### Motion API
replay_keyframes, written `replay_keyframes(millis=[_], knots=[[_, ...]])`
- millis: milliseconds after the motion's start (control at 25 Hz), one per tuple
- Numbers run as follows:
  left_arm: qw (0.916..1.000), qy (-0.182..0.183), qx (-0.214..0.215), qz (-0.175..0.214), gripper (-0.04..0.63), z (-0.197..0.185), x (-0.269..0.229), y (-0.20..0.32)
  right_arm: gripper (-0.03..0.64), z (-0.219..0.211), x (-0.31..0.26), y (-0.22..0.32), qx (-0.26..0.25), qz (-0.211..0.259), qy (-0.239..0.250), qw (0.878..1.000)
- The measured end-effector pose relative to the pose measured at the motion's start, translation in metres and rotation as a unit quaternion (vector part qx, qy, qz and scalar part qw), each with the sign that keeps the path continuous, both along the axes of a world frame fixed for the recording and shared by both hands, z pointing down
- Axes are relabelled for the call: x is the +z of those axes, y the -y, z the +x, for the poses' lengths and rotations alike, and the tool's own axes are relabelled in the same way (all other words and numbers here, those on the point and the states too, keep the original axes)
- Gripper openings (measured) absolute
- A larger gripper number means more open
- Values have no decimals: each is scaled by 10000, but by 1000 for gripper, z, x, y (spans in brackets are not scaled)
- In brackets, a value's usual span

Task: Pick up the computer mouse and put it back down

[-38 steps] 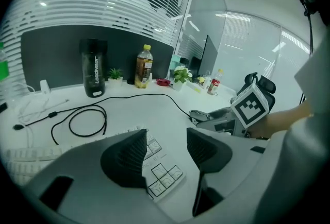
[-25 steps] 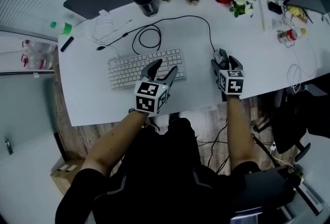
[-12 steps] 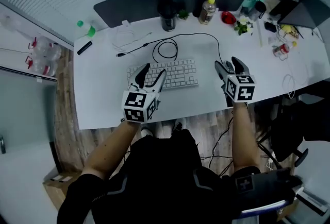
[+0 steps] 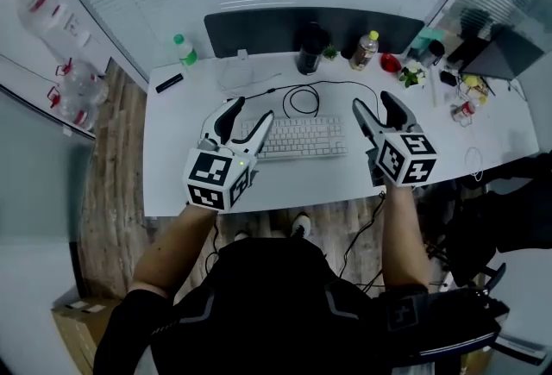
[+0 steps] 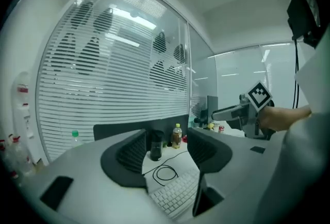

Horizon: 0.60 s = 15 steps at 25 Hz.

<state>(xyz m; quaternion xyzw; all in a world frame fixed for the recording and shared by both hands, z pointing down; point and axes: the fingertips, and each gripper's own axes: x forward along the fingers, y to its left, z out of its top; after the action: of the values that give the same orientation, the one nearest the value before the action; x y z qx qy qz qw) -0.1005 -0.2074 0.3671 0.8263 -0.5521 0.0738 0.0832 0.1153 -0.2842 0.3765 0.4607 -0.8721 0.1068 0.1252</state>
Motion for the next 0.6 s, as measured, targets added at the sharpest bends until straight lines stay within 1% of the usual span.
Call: replay_keyframes(millis=[80, 120, 200, 280, 320, 360, 400, 440, 600], knots=[[9998, -14, -143, 146, 259, -21, -19, -7, 266, -21, -19, -10, -83, 10, 235, 9997], [9994, 27, -249, 249, 259, -31, -30, -11, 265, -31, -27, -15, -120, 2, 335, 9994], [9980, 40, -383, 510, 248, -49, -54, -20, 264, -48, -43, -26, -156, 118, 376, 9991], [9970, -53, -348, 682, 247, -61, -72, -28, 255, -64, -57, -37, -170, 304, 339, 9988], [9968, -83, -336, 726, 247, -68, -77, -32, 248, -71, -63, -42, -165, 359, 348, 9986], [9964, -92, -356, 761, 243, -76, -81, -35, 226, -78, -67, -47, -148, 391, 353, 9985], [9960, -97, -399, 788, 235, -85, -83, -38, 175, -84, -70, -52, -133, 411, 338, 9985], [9957, -108, -443, 804, 228, -94, -85, -40, 144, -90, -72, -57, -130, 425, 320, 9985], [9955, -218, -491, 785, 214, -117, -79, -48, 146, -105, -78, -74, -96, 445, 429, 9980]])
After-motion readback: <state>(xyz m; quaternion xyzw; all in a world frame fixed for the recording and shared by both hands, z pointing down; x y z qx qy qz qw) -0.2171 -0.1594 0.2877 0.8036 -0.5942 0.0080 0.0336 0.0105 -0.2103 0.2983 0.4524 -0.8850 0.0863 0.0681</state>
